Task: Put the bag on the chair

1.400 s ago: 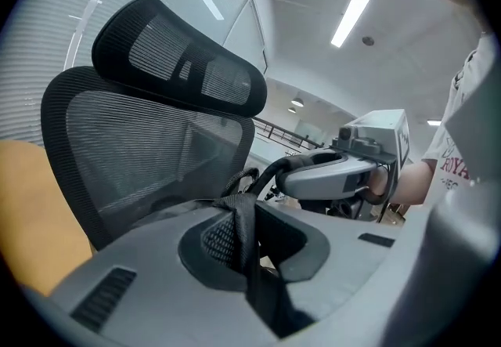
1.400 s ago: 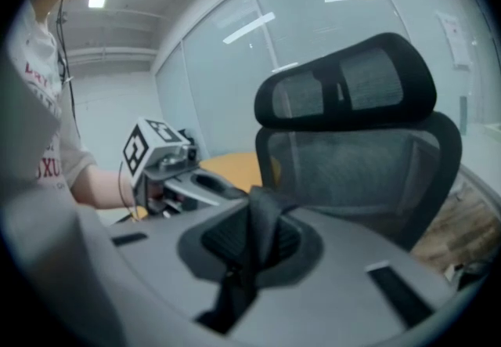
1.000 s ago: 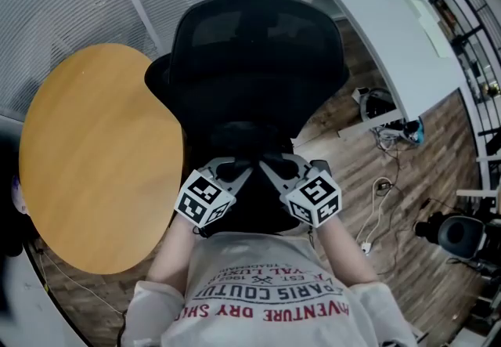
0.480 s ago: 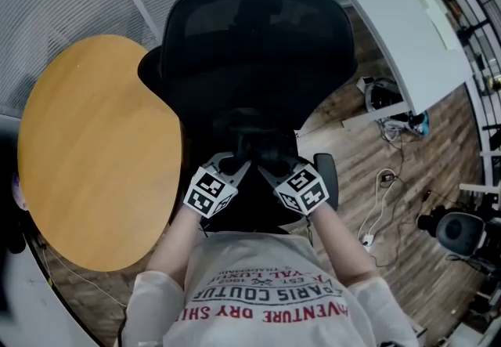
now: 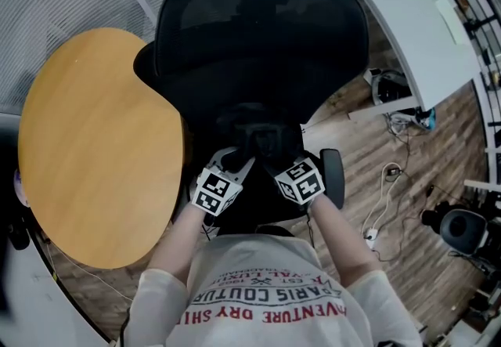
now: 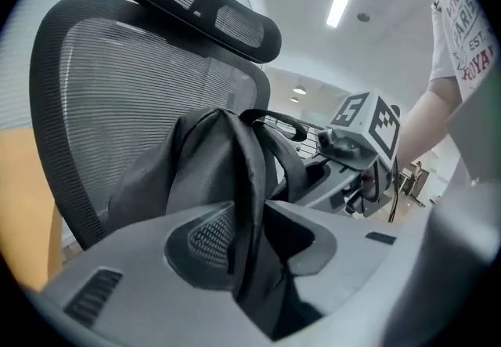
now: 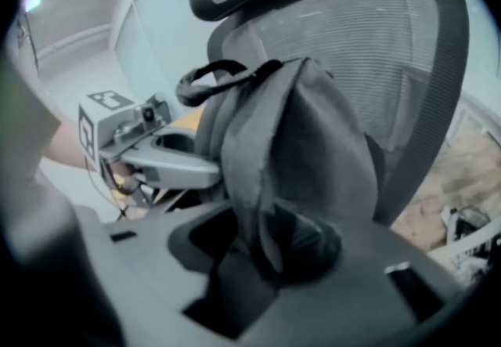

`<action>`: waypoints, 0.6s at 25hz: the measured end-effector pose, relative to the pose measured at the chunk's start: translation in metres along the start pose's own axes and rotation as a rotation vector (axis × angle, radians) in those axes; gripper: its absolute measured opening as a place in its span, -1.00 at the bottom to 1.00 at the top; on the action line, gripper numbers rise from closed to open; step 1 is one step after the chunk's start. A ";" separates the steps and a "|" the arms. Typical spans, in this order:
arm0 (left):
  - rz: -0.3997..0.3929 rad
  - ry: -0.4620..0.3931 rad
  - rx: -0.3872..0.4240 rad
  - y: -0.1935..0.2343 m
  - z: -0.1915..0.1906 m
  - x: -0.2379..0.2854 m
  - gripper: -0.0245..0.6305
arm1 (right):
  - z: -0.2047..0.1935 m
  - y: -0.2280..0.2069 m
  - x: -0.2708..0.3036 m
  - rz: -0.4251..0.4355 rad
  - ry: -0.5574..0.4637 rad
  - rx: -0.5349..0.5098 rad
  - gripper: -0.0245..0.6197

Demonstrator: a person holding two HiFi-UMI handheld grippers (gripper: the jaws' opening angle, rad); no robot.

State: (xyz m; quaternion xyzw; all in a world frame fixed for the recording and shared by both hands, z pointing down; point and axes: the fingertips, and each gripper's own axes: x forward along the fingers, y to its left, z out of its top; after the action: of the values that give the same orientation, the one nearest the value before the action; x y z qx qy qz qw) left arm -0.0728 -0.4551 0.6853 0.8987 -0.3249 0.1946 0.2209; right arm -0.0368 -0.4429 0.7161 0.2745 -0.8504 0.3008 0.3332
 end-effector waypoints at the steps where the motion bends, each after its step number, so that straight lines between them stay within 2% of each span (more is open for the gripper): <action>1: 0.004 -0.009 -0.016 0.000 -0.002 0.001 -0.44 | 0.002 0.001 0.000 0.003 -0.010 0.017 -0.39; 3: 0.016 -0.023 -0.042 -0.002 -0.005 0.002 -0.28 | 0.005 -0.001 -0.003 -0.024 -0.022 0.021 -0.27; 7: 0.058 -0.015 -0.072 -0.004 -0.009 -0.006 -0.09 | 0.017 -0.010 -0.024 -0.157 -0.086 -0.006 -0.15; 9: 0.077 -0.005 -0.068 -0.006 -0.007 -0.012 -0.10 | 0.027 -0.011 -0.041 -0.188 -0.138 -0.006 -0.15; 12: 0.109 -0.027 -0.055 -0.009 0.008 -0.025 -0.12 | 0.036 -0.006 -0.063 -0.191 -0.185 -0.008 -0.15; 15: 0.138 -0.082 -0.009 -0.014 0.030 -0.041 -0.46 | 0.043 0.001 -0.087 -0.206 -0.227 -0.039 -0.16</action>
State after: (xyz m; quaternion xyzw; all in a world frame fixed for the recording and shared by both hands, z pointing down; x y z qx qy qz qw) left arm -0.0862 -0.4404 0.6366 0.8804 -0.3960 0.1709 0.1974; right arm -0.0007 -0.4490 0.6266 0.3861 -0.8556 0.2155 0.2692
